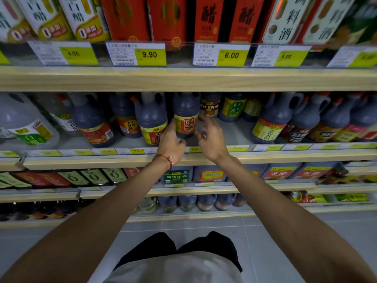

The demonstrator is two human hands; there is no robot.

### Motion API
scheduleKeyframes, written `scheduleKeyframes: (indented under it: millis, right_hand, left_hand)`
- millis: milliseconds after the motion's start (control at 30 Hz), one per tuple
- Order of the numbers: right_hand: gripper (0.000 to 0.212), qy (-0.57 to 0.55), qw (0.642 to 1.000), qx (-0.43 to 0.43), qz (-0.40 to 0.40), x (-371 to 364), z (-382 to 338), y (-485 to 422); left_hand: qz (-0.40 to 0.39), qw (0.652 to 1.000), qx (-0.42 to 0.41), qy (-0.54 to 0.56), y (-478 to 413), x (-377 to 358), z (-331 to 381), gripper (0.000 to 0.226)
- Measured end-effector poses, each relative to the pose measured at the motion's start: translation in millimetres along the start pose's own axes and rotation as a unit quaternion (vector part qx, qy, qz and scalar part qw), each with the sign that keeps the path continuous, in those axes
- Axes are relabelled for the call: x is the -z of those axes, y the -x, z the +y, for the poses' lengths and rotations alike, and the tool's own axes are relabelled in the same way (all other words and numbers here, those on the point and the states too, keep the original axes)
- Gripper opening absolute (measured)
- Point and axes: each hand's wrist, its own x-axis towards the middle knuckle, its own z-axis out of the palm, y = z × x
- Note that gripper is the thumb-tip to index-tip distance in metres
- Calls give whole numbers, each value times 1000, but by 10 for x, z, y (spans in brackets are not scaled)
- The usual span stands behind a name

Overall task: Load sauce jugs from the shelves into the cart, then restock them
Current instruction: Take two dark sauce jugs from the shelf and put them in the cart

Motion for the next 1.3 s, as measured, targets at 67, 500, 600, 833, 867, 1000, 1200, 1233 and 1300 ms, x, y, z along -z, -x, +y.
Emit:
scheduleKeyframes:
  millis: [67, 500, 600, 833, 867, 1000, 1200, 1233, 1300]
  right_hand:
    - [49, 20, 1000, -8, -11, 124, -116, 144]
    - [36, 235, 954, 156, -98, 345, -779, 796]
    - [36, 240, 944, 195, -119, 199, -876, 928]
    - [38, 238, 907, 296, -181, -445, -1424, 1293]
    - [38, 226, 905, 310, -185, -572, -1547, 1366]
    - [38, 172, 898, 351, -205, -1183, -2116, 1698]
    - [27, 114, 882, 393, -232, -2225, -3076, 2249]
    - [28, 113, 877, 403, -236, -2401, -3226, 2336]
    - [28, 114, 871, 412, -244, -2736, -3529, 2510]
  left_hand:
    - [6, 1000, 10, -22, 82, 80, 36, 66]
    - [-4, 961, -25, -275, 994, 831, 335, 33]
    - [3, 955, 5, -297, 1337, 1008, 249, 25]
    - [43, 939, 109, -322, 2217, 1612, -125, 24]
    - [53, 937, 122, -322, 2340, 1735, -199, 24]
    - [96, 931, 151, -319, 2806, 2313, -573, 22]
    - [145, 909, 175, -351, 3612, 3346, -1283, 33]
    - [154, 905, 177, -355, 3748, 3521, -1384, 32]
    - [159, 899, 187, -364, 4021, 3869, -1581, 30]
